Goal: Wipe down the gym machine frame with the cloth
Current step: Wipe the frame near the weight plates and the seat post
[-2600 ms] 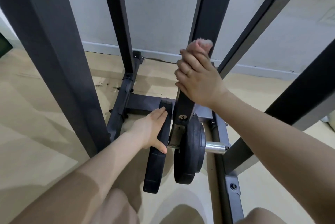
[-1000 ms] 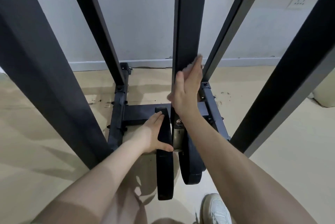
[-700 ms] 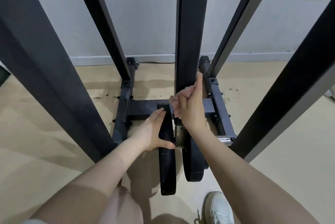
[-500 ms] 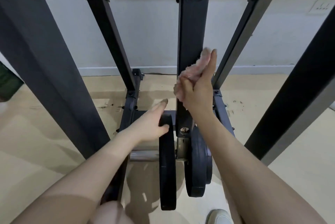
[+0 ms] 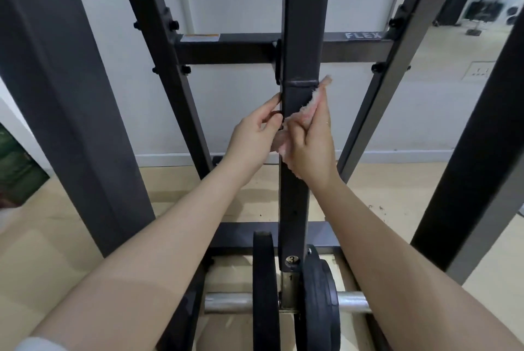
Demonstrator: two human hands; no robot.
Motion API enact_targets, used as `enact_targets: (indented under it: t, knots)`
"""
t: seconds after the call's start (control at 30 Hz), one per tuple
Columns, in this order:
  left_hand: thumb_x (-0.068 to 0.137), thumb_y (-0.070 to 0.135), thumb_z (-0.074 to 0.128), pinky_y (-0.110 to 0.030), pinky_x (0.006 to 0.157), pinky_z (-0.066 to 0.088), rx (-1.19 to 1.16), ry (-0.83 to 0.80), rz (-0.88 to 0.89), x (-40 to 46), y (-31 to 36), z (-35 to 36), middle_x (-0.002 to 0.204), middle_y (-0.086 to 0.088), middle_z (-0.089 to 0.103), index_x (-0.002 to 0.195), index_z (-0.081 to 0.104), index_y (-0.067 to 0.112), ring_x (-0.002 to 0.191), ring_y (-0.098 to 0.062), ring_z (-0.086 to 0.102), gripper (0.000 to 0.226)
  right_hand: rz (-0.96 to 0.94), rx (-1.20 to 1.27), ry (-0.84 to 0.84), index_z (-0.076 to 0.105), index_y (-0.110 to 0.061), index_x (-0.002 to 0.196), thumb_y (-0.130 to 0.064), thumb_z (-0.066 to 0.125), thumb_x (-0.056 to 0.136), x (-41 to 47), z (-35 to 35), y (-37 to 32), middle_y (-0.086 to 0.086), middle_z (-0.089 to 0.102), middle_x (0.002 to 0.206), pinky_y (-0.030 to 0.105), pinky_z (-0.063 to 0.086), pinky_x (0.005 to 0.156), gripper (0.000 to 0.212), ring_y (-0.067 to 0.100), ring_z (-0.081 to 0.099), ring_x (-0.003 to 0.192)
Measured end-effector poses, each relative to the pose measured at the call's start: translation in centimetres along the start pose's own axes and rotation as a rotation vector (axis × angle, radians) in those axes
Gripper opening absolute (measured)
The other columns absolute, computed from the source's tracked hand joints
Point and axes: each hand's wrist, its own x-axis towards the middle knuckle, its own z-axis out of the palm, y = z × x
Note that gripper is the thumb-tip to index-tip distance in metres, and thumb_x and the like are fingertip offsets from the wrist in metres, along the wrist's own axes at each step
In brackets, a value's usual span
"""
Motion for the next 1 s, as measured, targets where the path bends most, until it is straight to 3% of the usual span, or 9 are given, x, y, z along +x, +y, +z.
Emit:
enact_targets:
  t: [0.13,0.3,0.43,0.5,0.67,0.77,0.83,0.9,1.0]
  knots:
    - [0.092,0.022,0.059,-0.013,0.082,0.051,0.061,0.067,0.052,-0.1,-0.6,0.8,0.106,0.036,0.048,0.139,0.041,0.039,0.092,0.015,0.055,0.054,0.198,-0.138,-0.13,0.004,-0.023,0.15,-0.005,0.046,0.098,-4.6,-1.1,1.8,0.011,0.05,0.092,0.006,0.046,0.063,0.069,0.006,0.056,0.07]
    - [0.092,0.023,0.06,-0.039,0.096,0.05,0.063,0.094,0.053,-0.1,-1.1,1.4,0.115,0.025,0.047,0.139,0.038,0.042,0.109,-0.012,0.056,0.056,0.29,-0.158,-0.126,0.004,-0.02,0.15,-0.006,0.05,0.097,-4.8,-1.1,1.6,-0.001,0.054,0.097,-0.005,0.035,0.074,0.072,-0.023,0.051,0.083]
    - [0.093,0.023,0.058,-0.034,0.093,0.051,0.078,0.1,0.086,0.1,-1.6,1.2,0.119,0.02,0.051,0.14,0.036,0.043,0.1,-0.006,0.058,0.056,0.16,-0.077,-0.056,0.005,-0.006,0.15,-0.004,0.049,0.094,-2.2,-0.2,1.3,0.011,0.042,0.142,0.031,0.038,0.109,0.071,0.011,0.045,0.129]
    - [0.093,0.024,0.056,-0.03,0.094,0.048,0.09,0.101,0.109,0.3,-2.0,1.3,0.122,0.019,0.047,0.142,0.034,0.04,0.105,-0.006,0.053,0.056,0.215,-0.127,-0.054,0.009,-0.011,0.151,-0.008,0.056,0.092,-5.1,-0.1,3.4,0.007,0.03,0.15,0.034,0.032,0.112,0.075,0.019,0.036,0.136]
    - [0.095,0.026,0.054,-0.019,0.089,0.046,0.156,0.132,0.192,-0.1,-2.9,1.8,0.132,0.01,0.048,0.146,0.031,0.03,0.104,-0.002,0.052,0.056,0.395,-0.081,-0.078,0.017,-0.02,0.147,-0.009,0.064,0.089,-14.8,0.2,7.0,0.023,0.045,0.136,0.035,0.043,0.094,0.075,0.04,0.049,0.121]
    - [0.092,0.025,0.058,-0.02,0.087,0.05,0.047,0.194,0.161,-0.4,-2.8,1.8,0.128,0.004,0.053,0.149,0.023,0.028,0.099,-0.005,0.06,0.067,0.349,-0.067,-0.058,0.002,-0.014,0.149,0.006,0.057,0.09,-15.0,0.3,7.0,0.009,0.056,0.12,0.014,0.046,0.09,0.083,0.006,0.054,0.12]
    - [0.091,0.023,0.06,-0.023,0.087,0.052,-0.092,0.196,0.094,-1.2,-3.3,1.6,0.124,0.008,0.05,0.149,0.021,0.027,0.098,-0.001,0.06,0.07,0.328,-0.038,-0.081,-0.008,-0.014,0.151,0.007,0.052,0.091,-13.8,0.3,6.8,0.007,0.063,0.081,0.008,0.05,0.071,0.087,-0.003,0.065,0.082]
    - [0.093,0.02,0.058,-0.021,0.091,0.049,-0.097,0.173,0.049,-2.9,-5.4,1.5,0.124,0.011,0.049,0.145,0.032,0.024,0.102,0.005,0.055,0.058,0.306,0.026,-0.042,-0.004,-0.024,0.15,0.008,0.052,0.089,-12.8,0.3,7.2,0.011,0.047,0.06,0.02,0.053,0.073,0.089,0.004,0.058,0.06]
    - [0.096,0.019,0.051,-0.024,0.095,0.046,-0.057,0.084,-0.09,-6.5,-10.0,1.8,0.117,0.018,0.054,0.133,0.045,0.031,0.103,0.009,0.052,0.039,0.187,-0.261,-0.096,0.023,-0.041,0.14,-0.007,0.06,0.092,-13.8,0.1,8.0,-0.008,0.053,0.078,0.034,0.051,0.086,0.07,0.009,0.053,0.07]
